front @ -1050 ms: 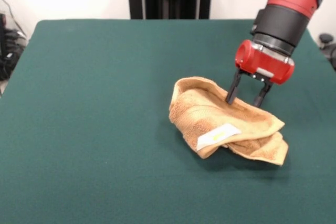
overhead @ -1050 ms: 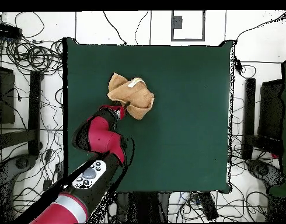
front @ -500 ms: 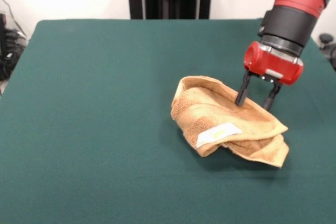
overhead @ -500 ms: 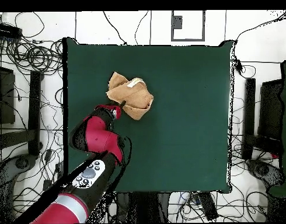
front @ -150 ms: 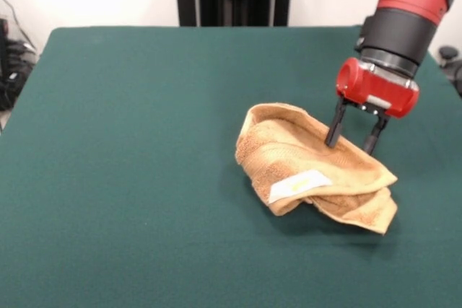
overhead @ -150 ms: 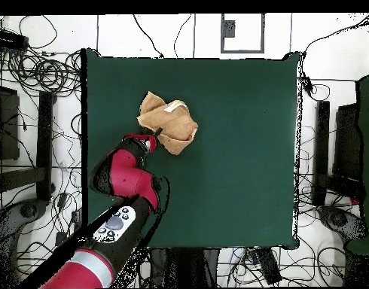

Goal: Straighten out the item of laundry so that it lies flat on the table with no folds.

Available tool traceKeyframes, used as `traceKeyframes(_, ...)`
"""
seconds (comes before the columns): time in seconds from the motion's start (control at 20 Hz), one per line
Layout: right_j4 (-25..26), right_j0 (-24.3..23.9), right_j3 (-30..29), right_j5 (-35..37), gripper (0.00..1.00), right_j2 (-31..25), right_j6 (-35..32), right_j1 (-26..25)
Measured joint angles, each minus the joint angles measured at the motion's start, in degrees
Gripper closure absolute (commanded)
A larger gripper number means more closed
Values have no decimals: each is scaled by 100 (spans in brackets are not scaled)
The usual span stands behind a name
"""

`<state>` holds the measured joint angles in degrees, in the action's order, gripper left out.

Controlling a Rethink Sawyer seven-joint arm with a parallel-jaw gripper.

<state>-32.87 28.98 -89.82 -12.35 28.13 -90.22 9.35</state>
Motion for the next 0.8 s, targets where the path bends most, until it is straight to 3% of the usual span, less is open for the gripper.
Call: traceKeyframes(0.8,74,-56,1,-386,0,-100,0,-13)
